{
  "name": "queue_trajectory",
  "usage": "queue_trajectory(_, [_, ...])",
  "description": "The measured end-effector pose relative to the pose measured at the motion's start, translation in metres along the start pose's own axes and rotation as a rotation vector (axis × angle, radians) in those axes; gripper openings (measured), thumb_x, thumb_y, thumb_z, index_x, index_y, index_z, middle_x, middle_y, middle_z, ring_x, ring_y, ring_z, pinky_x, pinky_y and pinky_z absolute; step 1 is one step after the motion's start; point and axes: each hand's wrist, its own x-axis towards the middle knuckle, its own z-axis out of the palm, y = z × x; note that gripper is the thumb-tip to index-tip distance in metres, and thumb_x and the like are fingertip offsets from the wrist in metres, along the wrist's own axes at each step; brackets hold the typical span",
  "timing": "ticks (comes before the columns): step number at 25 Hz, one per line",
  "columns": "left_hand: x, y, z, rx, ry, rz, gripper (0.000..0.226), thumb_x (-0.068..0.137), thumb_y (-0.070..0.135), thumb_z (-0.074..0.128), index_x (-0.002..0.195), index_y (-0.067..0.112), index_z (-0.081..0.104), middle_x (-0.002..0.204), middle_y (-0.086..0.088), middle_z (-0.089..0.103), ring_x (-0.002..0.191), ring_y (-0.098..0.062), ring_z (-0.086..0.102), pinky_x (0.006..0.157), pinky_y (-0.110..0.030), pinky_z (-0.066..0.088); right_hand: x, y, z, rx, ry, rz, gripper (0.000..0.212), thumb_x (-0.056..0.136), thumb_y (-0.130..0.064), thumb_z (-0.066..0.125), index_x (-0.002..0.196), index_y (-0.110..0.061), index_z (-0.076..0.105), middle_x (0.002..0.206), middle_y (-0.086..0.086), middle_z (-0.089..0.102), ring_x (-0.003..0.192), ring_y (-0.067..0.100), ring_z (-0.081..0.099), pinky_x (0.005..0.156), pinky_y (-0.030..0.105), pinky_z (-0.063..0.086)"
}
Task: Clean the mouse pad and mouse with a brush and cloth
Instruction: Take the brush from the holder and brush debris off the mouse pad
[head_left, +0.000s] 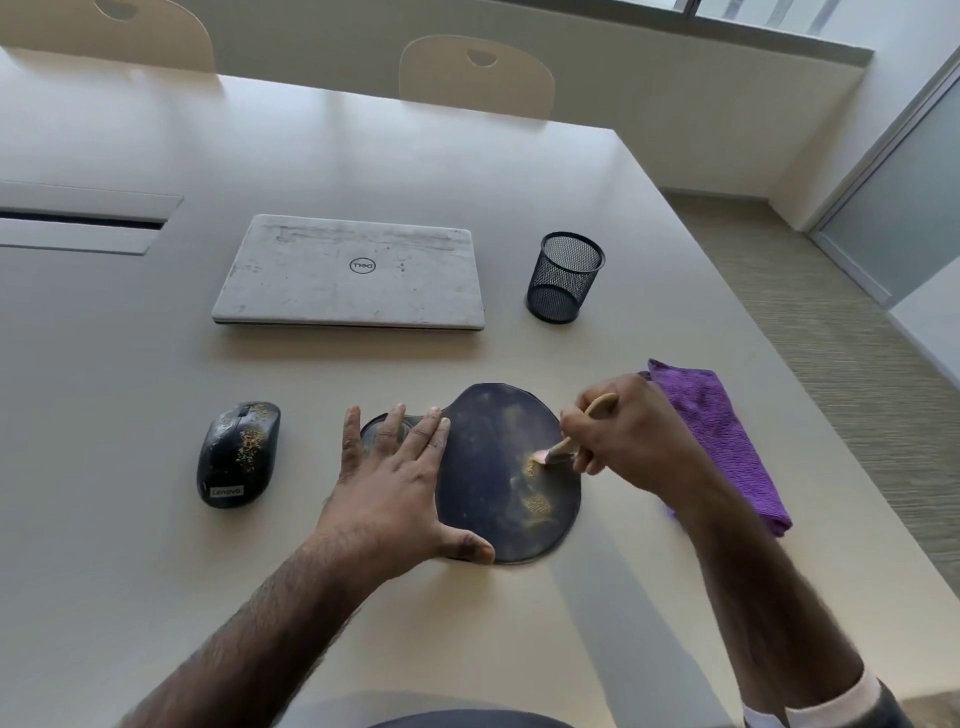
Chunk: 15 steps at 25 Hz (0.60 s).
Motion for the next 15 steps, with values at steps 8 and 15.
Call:
queue_trajectory(8, [0.0, 0.0, 0.001, 0.004, 0.01, 0.001, 0.141, 0.057, 0.107, 0.029, 0.161, 0.022, -0.017, 0.17, 0.009, -0.016, 0.152, -0.022, -0.031, 0.113, -0.062, -0.027, 0.004, -0.01, -0.003, -0.071, -0.029, 0.003, 0.029, 0.095, -0.017, 0.068, 0.068, -0.007, 0.068, 0.053, 0.003, 0.069, 0.044, 0.01, 0.068, 0.05, 0.031, 0.06])
queue_trajectory(15, [0.0, 0.001, -0.001, 0.012, -0.001, 0.002, 0.14, 0.059, 0.106, 0.03, 0.16, 0.022, -0.019, 0.169, 0.008, -0.019, 0.15, -0.023, -0.034, 0.113, -0.062, -0.028, 0.015, -0.02, 0.005, -0.117, -0.06, -0.069, 0.026, 0.092, -0.015, 0.069, 0.068, -0.002, 0.07, 0.051, -0.001, 0.067, 0.045, 0.006, 0.067, 0.051, 0.03, 0.06])
